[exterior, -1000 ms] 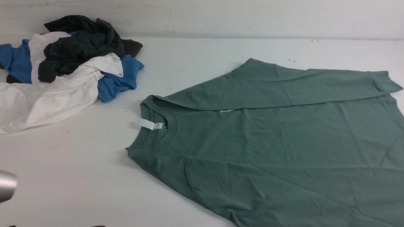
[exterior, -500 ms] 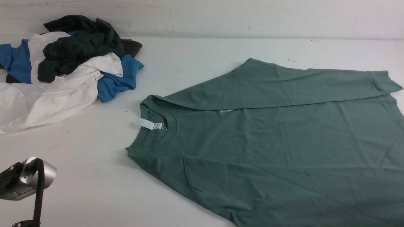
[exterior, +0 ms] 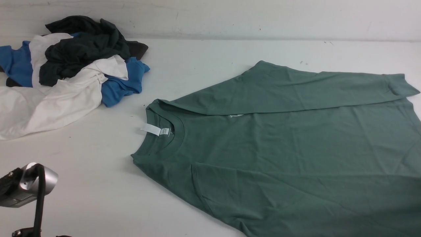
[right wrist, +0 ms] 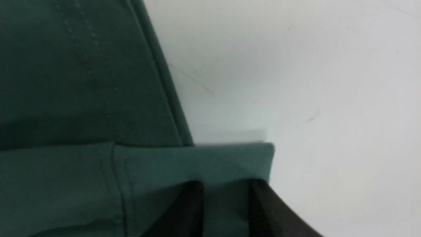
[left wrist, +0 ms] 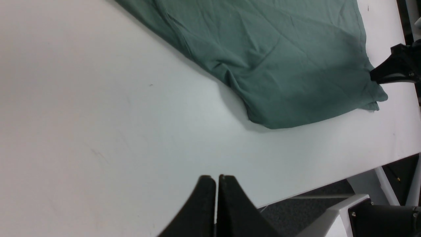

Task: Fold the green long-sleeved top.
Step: Hold the cuff closest to the cuff with your right arm

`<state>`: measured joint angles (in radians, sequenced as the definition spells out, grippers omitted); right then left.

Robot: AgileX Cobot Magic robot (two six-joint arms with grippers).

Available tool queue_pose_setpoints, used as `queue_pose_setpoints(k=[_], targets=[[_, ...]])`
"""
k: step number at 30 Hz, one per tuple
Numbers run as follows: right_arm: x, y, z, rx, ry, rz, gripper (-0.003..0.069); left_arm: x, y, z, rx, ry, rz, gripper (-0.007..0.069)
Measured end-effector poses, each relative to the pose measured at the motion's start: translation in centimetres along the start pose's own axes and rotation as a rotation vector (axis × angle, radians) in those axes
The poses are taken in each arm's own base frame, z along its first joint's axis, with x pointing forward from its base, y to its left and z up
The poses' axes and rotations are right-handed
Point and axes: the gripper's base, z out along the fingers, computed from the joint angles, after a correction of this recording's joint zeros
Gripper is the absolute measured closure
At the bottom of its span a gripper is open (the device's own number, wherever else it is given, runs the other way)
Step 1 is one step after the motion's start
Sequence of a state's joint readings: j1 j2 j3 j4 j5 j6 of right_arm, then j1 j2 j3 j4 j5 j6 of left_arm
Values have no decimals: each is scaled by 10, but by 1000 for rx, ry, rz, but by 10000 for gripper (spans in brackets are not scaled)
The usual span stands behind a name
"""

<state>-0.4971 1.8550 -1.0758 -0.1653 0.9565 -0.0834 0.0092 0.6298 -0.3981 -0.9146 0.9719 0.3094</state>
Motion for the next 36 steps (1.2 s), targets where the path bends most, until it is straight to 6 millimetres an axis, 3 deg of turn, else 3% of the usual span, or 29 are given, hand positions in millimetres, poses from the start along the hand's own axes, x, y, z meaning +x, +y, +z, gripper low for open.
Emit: queue_pose_setpoints(k=[5,14,17,26,28,36], targets=[[-4,-5,1,37,-5,10,314,0,0,0,-2,-5,0,625],[-10,-9,4,37,-25,44,282,-1,0,0,-1,-7,-5,625],[-11,-8,6,22,-18,27,309,-1,0,0,-1,-7,-8,625],[-15,-5,0,-36,-11,-10,636,-1,0,0,-1,-6,-9,625],[-15,-5,-3,-37,-20,-2,649,0,0,0,1,-1,-9,625],[-9,-12,-56,0,-168,19,652,0,0,0,0,-1,-8,625]])
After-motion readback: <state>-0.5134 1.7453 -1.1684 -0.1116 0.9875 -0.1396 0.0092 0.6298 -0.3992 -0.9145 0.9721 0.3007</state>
